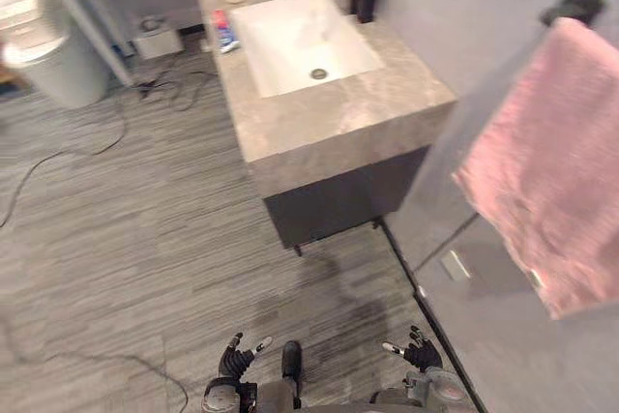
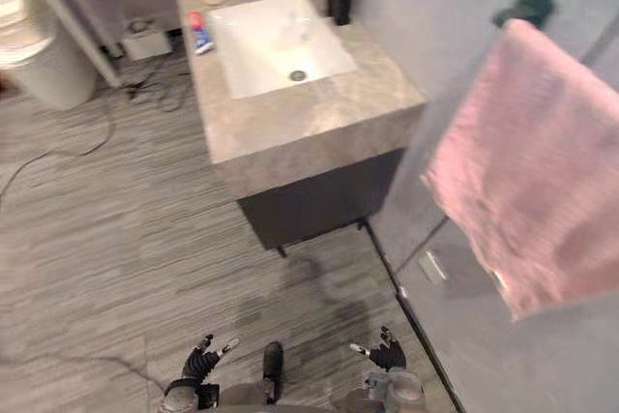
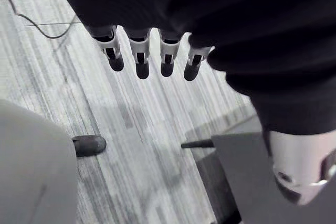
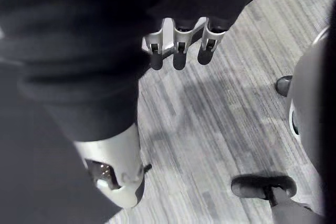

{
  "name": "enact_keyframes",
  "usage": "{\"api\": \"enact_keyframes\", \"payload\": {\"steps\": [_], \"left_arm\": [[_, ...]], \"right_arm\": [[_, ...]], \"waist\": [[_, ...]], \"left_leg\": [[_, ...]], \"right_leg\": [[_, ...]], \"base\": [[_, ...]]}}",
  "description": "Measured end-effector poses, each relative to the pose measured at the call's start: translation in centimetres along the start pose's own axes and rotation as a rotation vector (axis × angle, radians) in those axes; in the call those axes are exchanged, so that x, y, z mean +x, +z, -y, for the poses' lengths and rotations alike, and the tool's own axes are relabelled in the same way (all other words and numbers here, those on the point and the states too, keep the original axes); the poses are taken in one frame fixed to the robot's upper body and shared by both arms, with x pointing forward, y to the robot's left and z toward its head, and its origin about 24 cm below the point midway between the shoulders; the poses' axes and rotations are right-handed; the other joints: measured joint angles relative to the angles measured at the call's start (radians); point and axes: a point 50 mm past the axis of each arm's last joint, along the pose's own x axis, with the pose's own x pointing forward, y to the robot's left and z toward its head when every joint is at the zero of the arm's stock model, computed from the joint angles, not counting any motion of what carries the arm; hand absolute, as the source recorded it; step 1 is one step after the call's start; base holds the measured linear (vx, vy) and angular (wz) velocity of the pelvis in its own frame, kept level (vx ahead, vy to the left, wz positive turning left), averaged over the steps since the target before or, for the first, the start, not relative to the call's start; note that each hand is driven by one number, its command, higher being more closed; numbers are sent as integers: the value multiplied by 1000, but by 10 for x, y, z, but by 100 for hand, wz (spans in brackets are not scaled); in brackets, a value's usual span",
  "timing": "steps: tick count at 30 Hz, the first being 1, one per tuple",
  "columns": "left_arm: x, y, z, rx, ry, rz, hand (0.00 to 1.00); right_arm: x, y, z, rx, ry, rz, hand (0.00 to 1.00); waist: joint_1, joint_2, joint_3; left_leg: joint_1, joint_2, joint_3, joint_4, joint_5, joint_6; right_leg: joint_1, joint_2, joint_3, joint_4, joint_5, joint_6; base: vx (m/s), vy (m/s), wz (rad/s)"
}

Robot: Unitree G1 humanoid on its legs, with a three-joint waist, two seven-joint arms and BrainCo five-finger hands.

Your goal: Organize washtable

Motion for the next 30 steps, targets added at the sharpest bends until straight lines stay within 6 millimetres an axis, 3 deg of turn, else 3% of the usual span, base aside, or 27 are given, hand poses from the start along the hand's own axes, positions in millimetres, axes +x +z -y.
{"api": "enact_keyframes", "payload": {"steps": [1, 2, 3, 4, 5, 6, 9, 10, 11, 13, 14, 15, 16, 17, 18, 19, 21, 23, 24, 26, 27, 28, 30], "left_arm": [[0, 3, 2, -23, -1, 12, 0], [-1, 1, 1, -41, 7, 5, 0], [-1, -2, -3, -69, 30, -10, 0], [0, -1, -8, -61, 38, -6, 0], [0, -2, -7, -59, 34, -15, 0], [0, -3, -4, -71, 26, -19, 0], [-1, -7, -11, -96, 55, -31, 0], [-1, -8, -15, -101, 65, -35, 0], [-1, -8, -17, -101, 66, -33, 0], [-1, -8, -16, -95, 57, -35, 0], [-1, -10, -17, -81, 54, -45, 0], [-2, -13, -18, -65, 56, -53, 0], [-3, -14, -18, -66, 55, -54, 0], [-3, -15, -22, -56, 61, -60, 0], [-3, -16, -23, -57, 65, -63, 0], [-3, -16, -24, -63, 69, -67, 0], [-3, -18, -20, -73, 63, -73, 0], [-4, -20, -18, -47, 58, -83, 0], [-4, -21, -17, -39, 51, -85, 0], [-4, -21, -17, -40, 56, -86, 0], [-5, -21, -23, -45, 78, -78, 0], [-6, -21, -16, -78, 83, -75, 0], [-7, -21, -9, -109, 77, -73, 0]], "right_arm": [[3, 8, 2, -13, -10, 19, 0], [5, 14, 0, -19, -5, 39, 0], [7, 22, -6, -21, 11, 68, 0], [8, 30, -13, -8, 24, 96, 0], [8, 33, -11, -12, 19, 105, 0], [9, 32, -11, -16, 13, 99, 0], [8, 32, -14, -32, 24, 100, 0], [7, 31, -21, -26, 39, 92, 0], [6, 28, -23, -25, 43, 84, 0], [5, 22, -20, -33, 42, 66, 0], [4, 18, -19, -35, 41, 53, 0], [2, 14, -19, -35, 43, 45, 0], [2, 14, -18, -39, 44, 47, 0], [3, 16, -19, -40, 45, 54, 0], [2, 17, -18, -39, 44, 62, 0], [2, 16, -16, -41, 39, 61, 0], [1, 13, -9, -48, 25, 59, 0], [1, 16, -6, -40, 34, 72, 0], [0, 15, -5, -21, 36, 74, 0], [-2, 10, -5, -2, 35, 67, 0], [-6, 3, -8, 7, 44, 55, 0], [-6, 8, -8, 4, 52, 69, 0], [-7, 15, -6, -19, 60, 112, 0]], "waist": [[-3, 17, 16], [0, 32, 25], [3, 21, 28], [4, -7, 30], [-7, 18, 31], [-9, 13, 34], [7, 7, 36], [6, -24, 41], [6, -30, 40], [1, -34, 50], [-3, -27, 49], [-7, -13, 50], [-14, -16, 55], [-32, -13, 67], [-45, -24, 75], [-49, -28, 78], [-46, -22, 81], [-54, -10, 80], [-56, -9, 81], [-52, -18, 76], [-48, -52, 59], [-43, -14, 55], [-43, 30, 54]], "left_leg": [[-12, 19, 21, 17, 20, 27], [-17, 30, 8, 19, 23, 26], [-24, 25, 9, 15, 49, 31], [-14, -10, 38, -8, 43, 28], [-7, 4, 91, -7, -45, 28], [8, 2, 163, -6, -90, 11], [21, -39, 194, -5, -96, 22], [32, -90, 220, 20, -164, 46], [37, -88, 238, 46, -193, 51], [56, -99, 245, 93, -225, 61], [88, -106, 232, 104, -249, 63], [123, -99, 211, 105, -272, 66], [140, -97, 191, 104, -285, 70], [168, -92, 157, 91, -300, 77], [206, -91, 128, 75, -310, 75], [231, -88, 123, 72, -318, 59], [272, -82, 113, 79, -337, 42], [292, -79, 85, 77, -352, 20], [308, -83, 56, 79, -366, -4], [336, -90, 8, 126, -412, -55], [329, -106, -12, 233, -443, -100], [267, -44, 1, 438, -479, -118], [158, 54, 36, 751, -447, -114]], "right_leg": [[-60, -22, -1, 147, -14, -9], [-83, -16, 20, 145, -35, -4], [-72, 12, 23, 2, -32, 1], [-61, -24, -8, -109, 113, 35], [-33, -15, -47, -97, 106, 37], [-11, -28, -89, -97, 95, 45], [14, -74, -118, -85, 62, 67], [22, -139, -130, -34, 20, 63], [23, -169, -131, -3, 7, 55], [3, -236, -100, 174, 4, -5], [-63, -284, -15, 353, 61, -109], [-146, -290, 102, 512, 124, -211], [-184, -269, 162, 577, 95, -173], [-256, -199, 251, 659, 37, -106], [-312, -131, 280, 686, -22, -77], [-351, -99, 268, 673, -58, -77], [-421, -45, 194, 565, -82, -86], [-473, 22, 139, 362, -50, -87], [-493, 68, 147, 230, 13, -102], [-490, 95, 159, 172, 122, -155], [-458, 94, 147, 139, 235, -231], [-414, 116, 122, 132, 207, -247], [-348, 149, 136, 68, 172, -227]], "base": [[162, 98, 148], [65, 83, 105], [12, 26, 102], [27, 45, 125], [56, 97, 136], [55, 135, 104], [73, 93, 53], [156, 121, 38], [186, 99, 28], [166, 46, 9], [330, 174, 18], [360, 201, 23], [400, 191, 42], [359, 119, 57], [377, 115, 69], [333, 83, 54], [397, 80, 34], [504, 66, 46], [592, 13, 87], [616, -56, 107], [648, -147, 88], [644, -142, 63], [519, -28, -27]]}}
